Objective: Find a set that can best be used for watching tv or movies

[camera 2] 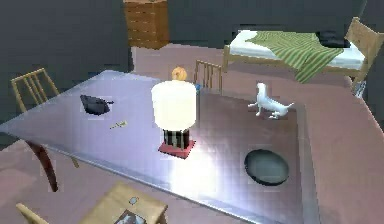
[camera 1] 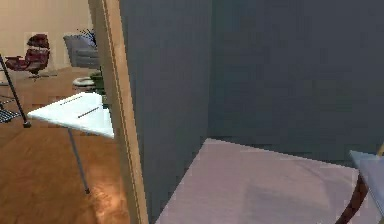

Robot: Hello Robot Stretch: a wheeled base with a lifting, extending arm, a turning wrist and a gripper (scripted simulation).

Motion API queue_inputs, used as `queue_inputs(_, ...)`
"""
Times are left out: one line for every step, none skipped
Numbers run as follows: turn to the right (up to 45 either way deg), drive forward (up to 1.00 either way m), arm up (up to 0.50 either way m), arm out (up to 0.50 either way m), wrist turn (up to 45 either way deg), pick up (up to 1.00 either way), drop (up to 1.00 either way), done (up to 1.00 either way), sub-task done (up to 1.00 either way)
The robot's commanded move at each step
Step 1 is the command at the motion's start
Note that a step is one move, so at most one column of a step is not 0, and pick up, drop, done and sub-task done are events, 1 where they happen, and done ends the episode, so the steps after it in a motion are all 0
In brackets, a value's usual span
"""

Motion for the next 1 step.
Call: queue_inputs(-45.0, 0.00, 0.00, 0.00, 0.0, 0.00, 0.00, 0.00, 0.00)
